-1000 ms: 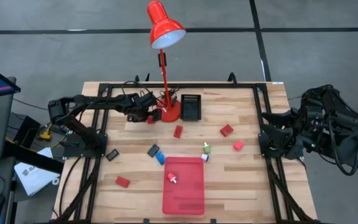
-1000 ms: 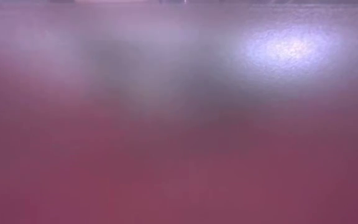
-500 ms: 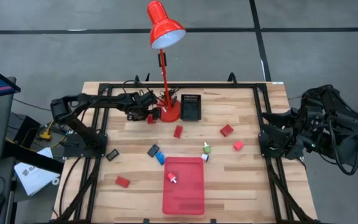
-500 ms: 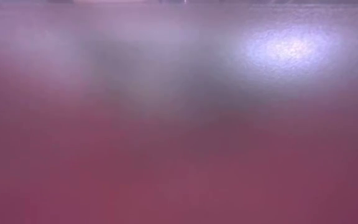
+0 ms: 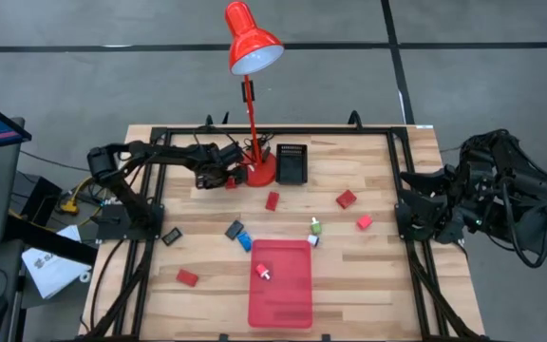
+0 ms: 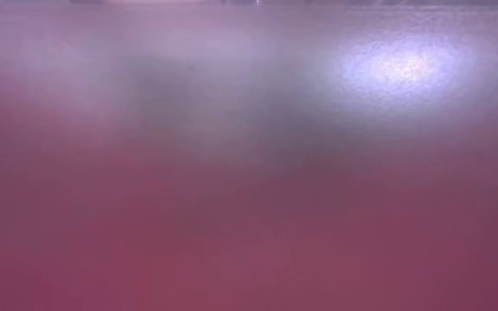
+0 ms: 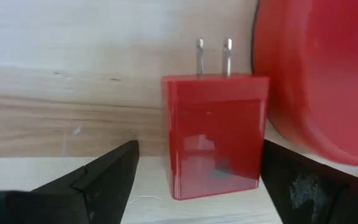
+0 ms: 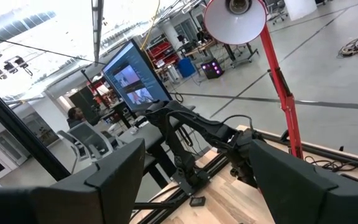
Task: Pick & Place Office items
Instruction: Put the left red charger adapter into the red bin
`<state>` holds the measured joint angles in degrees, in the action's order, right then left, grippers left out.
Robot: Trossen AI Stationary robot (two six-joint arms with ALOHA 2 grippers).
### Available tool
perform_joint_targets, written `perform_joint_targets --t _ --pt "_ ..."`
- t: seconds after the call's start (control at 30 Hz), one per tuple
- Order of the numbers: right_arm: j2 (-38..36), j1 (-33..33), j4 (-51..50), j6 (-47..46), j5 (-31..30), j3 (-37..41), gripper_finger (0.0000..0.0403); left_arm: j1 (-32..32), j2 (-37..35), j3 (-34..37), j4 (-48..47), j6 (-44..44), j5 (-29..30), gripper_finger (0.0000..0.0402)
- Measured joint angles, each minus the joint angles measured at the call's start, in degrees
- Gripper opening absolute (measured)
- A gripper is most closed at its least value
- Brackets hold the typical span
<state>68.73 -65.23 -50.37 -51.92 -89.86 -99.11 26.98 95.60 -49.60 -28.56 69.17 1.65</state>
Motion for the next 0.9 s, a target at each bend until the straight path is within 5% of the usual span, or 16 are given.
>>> perform_joint_targets --t 0.3,0.53,0.7,0.9 --pt "0.0 -0.1 -0.3 0.0 0.0 0.0 0.0282 0.9 -1.5 0.2 0.0 -2.3 1.2 0.0199" --pt "0.1 0.0 0.1 -0.2 0.0 0.0 0.0282 -1.5 -4.6 0.2 -2.5 -5.5 -2.9 0.0198" --pt "0.9 0.0 0.1 -0.6 0.0 0.0 0.0282 -9.8 -13.0 0.2 -5.1 -4.3 -6.9 0.0204" --pt "1.0 1.3 0.3 -0.8 0.0 0.0 0.0282 -26.9 -22.2 0.2 -0.6 -0.7 -8.7 0.0209"
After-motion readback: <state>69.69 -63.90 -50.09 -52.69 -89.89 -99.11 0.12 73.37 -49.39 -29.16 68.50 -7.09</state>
